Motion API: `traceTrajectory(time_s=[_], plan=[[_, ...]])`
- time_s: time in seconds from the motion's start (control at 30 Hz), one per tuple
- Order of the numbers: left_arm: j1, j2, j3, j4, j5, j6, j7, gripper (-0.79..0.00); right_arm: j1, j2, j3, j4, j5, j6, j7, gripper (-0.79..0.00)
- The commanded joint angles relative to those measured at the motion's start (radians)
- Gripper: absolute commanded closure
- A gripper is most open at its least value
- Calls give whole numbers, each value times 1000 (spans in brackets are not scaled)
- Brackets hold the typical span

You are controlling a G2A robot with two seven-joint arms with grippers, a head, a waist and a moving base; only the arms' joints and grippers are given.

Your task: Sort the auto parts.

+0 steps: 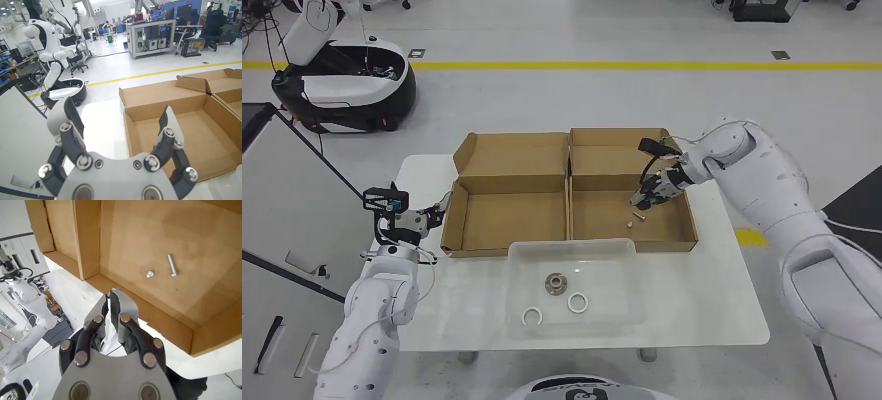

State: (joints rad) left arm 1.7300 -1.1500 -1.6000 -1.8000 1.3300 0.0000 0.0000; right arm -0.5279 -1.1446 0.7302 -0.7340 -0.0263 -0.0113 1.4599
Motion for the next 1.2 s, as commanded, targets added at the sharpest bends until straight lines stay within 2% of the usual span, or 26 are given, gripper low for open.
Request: traceTrajectory(time_s=[0.0, 0.3, 0.77, 0.8, 0.83, 0.9, 1.03, 1.17], plan=[[0, 0, 0, 0, 0, 0, 0, -785, -4, -5, -10, 17, -10, -9, -21, 0], [0, 0, 0, 0, 0, 0, 0, -785, -19, -29, -58, 74, -84, -35, -106, 0], [0, 0, 0, 0, 0, 0, 0, -785, -20, -60, -88, 158, -117, -55, -137, -3], [0, 0, 0, 0, 0, 0, 0, -785, -18, -61, -89, 159, -119, -57, -138, -142], [0, 0, 0, 0, 0, 0, 0, -785, -16, -63, -89, 161, -118, -57, -138, -203], [0, 0, 0, 0, 0, 0, 0, -785, -14, -66, -90, 163, -123, -60, -138, -234], [0, 0, 0, 0, 0, 0, 0, -785, -7, -70, -90, 166, -129, -64, -142, -228], [0, 0, 0, 0, 0, 0, 0, -785, 3, -70, -83, 165, -135, -73, -151, -311]])
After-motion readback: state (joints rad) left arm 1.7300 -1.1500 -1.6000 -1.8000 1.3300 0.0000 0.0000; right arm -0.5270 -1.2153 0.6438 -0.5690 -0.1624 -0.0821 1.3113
